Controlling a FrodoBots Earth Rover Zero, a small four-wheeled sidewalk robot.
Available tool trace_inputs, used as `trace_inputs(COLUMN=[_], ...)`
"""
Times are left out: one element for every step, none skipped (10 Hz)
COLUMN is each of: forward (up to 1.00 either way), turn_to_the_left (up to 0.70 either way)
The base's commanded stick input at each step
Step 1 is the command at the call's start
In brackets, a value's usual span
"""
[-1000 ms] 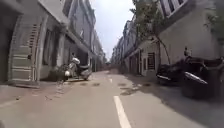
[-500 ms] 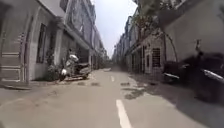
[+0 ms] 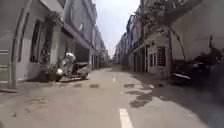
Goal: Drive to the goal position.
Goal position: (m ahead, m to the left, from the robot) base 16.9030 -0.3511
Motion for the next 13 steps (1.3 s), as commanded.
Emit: trace_inputs(forward=[1.0, 1.0, 1.0, 1.0, 1.0, 1.0, 1.0, 1.0, 1.0, 1.0, 1.0, 1.0, 1.0], turn_to_the_left=[-0.4, -0.03, 0.0, 0.0, 0.0, 0.0, 0.0, 0.0, 0.0, 0.0, 0.0, 0.0, 0.0])
